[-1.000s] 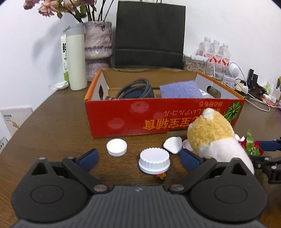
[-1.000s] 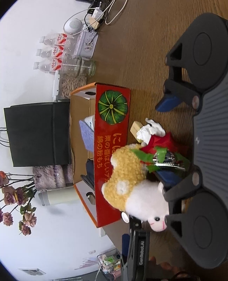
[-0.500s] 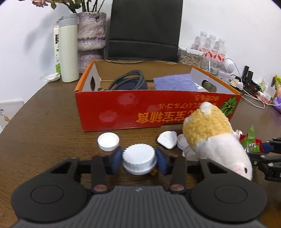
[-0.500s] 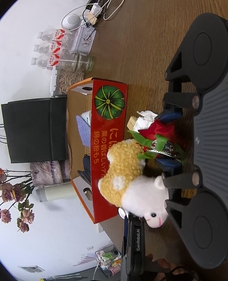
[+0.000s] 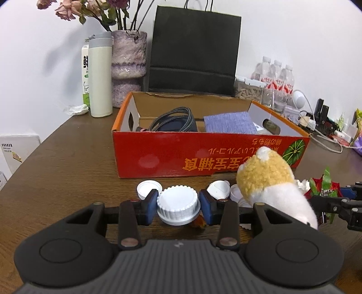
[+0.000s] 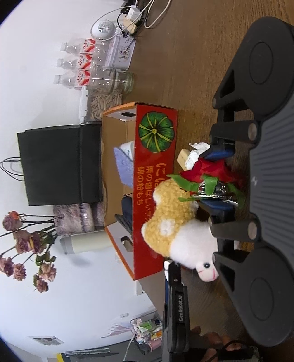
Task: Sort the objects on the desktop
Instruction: 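Carry the white cap and red-green ornament over the box with both grippers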
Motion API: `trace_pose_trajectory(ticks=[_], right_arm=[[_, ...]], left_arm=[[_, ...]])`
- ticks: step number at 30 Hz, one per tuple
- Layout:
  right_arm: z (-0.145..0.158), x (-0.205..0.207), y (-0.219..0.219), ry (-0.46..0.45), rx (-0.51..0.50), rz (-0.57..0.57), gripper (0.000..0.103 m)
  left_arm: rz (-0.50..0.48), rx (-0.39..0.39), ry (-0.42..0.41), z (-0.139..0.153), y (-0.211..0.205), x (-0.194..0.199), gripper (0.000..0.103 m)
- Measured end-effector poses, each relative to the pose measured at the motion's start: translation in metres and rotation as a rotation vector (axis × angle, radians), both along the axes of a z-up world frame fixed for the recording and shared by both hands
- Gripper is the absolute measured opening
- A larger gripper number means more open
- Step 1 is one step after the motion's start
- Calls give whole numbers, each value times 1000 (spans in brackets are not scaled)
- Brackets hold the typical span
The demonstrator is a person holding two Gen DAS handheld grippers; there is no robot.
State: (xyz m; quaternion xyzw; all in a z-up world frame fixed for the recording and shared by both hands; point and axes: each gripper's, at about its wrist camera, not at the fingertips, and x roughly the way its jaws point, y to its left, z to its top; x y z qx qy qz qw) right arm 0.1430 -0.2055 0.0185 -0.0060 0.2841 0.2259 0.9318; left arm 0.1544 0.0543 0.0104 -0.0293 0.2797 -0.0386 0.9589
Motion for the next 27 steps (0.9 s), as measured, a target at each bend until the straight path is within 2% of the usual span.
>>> trace_pose_trajectory(ticks=[7,11,20,27], right_arm=[[6,-5,-13,-23,39,-30,35],[9,-10,-18,-39,52,-36,35],[33,-14,-25,-115,120,-20,35],[57,-2,-23,-194,92,-24,35]], left_arm=[[27,-54,-47,12,10,-17,40],[38,-99,-47,16,17,-21,40],[43,-102,-88,41,15,-15,40],[15,-73,-176,77,0,2,40]])
